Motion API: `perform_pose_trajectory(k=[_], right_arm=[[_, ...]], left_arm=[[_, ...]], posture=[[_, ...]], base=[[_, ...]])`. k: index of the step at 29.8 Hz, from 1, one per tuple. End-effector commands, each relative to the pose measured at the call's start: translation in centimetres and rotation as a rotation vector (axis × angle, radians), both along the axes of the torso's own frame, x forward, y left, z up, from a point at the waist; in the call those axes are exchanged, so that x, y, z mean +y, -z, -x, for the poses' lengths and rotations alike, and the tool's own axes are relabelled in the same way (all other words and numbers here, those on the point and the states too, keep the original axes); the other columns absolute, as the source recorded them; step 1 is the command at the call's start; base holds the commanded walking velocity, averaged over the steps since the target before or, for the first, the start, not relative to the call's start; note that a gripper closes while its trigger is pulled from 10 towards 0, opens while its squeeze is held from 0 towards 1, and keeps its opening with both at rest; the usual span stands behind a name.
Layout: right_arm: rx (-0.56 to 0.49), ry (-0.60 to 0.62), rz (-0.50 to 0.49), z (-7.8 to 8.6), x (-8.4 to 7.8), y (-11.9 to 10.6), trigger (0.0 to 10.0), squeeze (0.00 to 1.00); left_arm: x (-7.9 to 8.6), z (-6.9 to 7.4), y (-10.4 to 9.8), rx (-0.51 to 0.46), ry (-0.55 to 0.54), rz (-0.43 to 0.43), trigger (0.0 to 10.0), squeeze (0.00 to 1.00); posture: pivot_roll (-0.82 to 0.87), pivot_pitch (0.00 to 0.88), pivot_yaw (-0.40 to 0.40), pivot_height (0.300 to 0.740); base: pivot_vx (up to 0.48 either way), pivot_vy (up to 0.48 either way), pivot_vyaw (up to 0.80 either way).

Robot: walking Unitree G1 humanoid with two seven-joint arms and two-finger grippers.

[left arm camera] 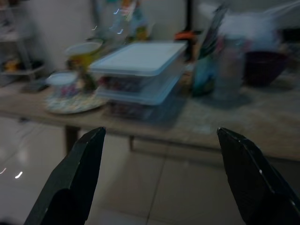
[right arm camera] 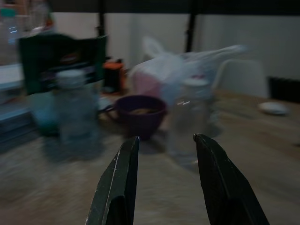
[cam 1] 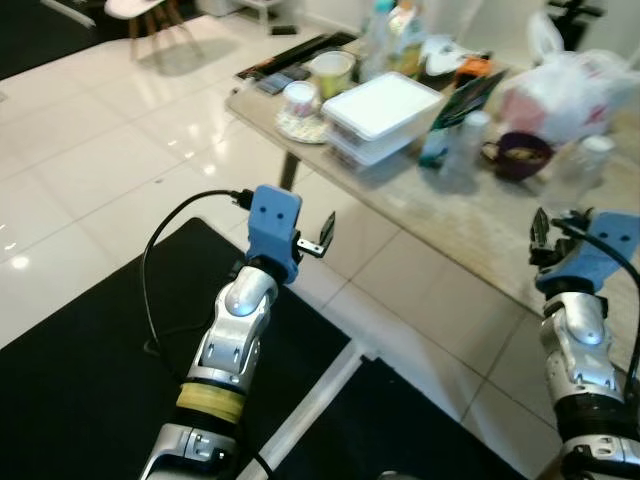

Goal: Restocking fridge

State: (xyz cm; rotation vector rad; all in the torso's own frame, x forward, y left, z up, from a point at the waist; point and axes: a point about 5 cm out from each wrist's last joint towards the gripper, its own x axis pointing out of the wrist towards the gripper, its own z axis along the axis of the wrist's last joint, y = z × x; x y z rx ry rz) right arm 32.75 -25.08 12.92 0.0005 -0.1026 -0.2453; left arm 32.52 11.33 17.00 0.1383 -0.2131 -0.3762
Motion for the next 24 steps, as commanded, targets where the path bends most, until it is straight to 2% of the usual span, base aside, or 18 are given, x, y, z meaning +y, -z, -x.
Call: perform_pose_trajectory(k=[1,24], right_arm=[[0.023,0.008,-0.017,0.1,0.0,0.5,10.0,0.0],[0.035,0.069,-0.009,0.4,-1.4,0.0,10.0,0.0]], left_arm=[[-0.1,0.1,0.2,0.02,0.016,-0.011,10.0,0.0],[-2.6,1.0,-0.5,0.05,0.183,-0.021,10.0,0.0]], posture=[[0.02,0.052,-0.02,0.74],[0.01,0.059,-0.019,0.74]], base=[[0.244,0.0,-0.79],[0.242,0.0,-0.79]])
